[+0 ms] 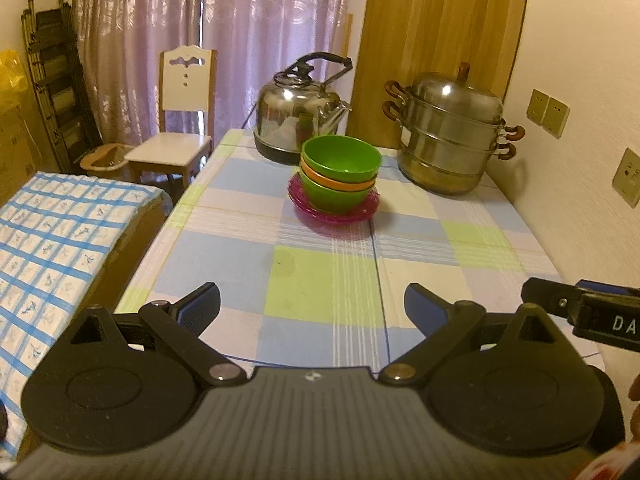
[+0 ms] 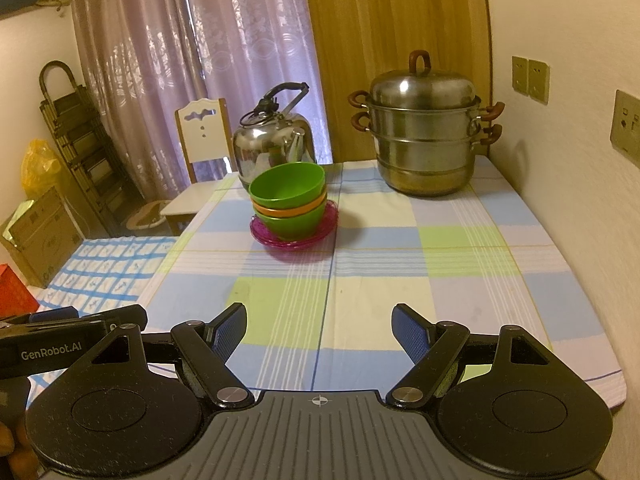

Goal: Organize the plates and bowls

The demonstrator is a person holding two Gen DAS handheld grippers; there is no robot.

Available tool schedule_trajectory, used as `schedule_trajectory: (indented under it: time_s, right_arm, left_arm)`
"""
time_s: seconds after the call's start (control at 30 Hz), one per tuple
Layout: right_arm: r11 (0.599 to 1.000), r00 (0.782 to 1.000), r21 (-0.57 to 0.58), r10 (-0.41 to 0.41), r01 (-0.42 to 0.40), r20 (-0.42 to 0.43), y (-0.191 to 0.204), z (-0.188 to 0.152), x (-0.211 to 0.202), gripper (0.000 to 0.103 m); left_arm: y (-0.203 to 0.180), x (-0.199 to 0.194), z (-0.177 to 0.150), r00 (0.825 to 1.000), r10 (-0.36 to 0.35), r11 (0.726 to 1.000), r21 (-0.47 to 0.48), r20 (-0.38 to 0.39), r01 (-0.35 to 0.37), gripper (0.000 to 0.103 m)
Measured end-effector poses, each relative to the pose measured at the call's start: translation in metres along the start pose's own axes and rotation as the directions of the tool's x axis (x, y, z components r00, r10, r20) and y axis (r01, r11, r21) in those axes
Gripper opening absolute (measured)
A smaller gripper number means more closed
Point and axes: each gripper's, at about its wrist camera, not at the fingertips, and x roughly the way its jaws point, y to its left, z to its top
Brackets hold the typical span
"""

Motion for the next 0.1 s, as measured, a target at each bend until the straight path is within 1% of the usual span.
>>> schedule_trajectory:
  time_s: [0.1]
  right_arm:
    - [1.0, 1.0, 0.004, -0.001, 0.001, 0.002, -0.0002, -0.0005, -0.0003, 0.079]
  left_arm:
    - [0.0011, -0.0003, 0.0004, 1.0, -0.004, 1.0, -0.007, 0.003, 0.004, 0.098]
